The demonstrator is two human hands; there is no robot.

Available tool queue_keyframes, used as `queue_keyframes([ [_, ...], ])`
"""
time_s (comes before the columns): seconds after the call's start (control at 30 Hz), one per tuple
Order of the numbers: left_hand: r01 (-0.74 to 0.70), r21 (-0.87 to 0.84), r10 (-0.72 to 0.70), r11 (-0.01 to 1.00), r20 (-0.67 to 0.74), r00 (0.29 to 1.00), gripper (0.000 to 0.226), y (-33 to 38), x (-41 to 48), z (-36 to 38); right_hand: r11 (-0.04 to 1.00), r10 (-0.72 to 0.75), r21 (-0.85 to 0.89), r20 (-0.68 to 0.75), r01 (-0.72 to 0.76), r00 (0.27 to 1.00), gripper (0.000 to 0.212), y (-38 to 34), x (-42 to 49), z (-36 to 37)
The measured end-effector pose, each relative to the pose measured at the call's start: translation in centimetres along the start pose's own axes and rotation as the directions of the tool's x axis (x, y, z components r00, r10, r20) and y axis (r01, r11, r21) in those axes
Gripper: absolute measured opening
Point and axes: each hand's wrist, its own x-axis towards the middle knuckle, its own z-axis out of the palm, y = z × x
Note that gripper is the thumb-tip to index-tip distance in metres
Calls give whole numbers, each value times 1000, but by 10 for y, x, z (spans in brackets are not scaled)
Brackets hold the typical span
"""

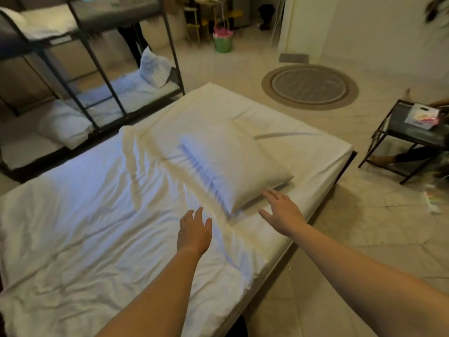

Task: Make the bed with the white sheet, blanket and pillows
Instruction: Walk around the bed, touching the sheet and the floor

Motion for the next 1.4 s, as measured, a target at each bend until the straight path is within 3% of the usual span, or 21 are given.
queue_keyframes([
  [0.33, -187, 62, 191, 980, -82, 978, 60, 89, 97, -74, 999, 27, -16, -190, -30, 981, 76, -2, 72, -95],
  [0.57, -211, 99, 221, 973, -117, 968, 60, 151, 137, -84, 999, 41, 37, -251, -32, 967, 76, 34, 115, -140],
  [0.83, -180, 68, 188, 981, -148, 971, 61, 239, 171, -38, 999, -17, 26, -240, 24, 971, 73, 119, 163, -176],
  [1.17, -81, 32, 86, 996, -197, 977, 61, 384, 190, 53, 995, -101, -12, -195, 100, 976, 73, 274, 208, -242],
  [1.4, -77, 39, 83, 996, -187, 979, 61, 471, 235, 100, 996, -85, 14, -188, 90, 978, 71, 370, 259, -273],
])
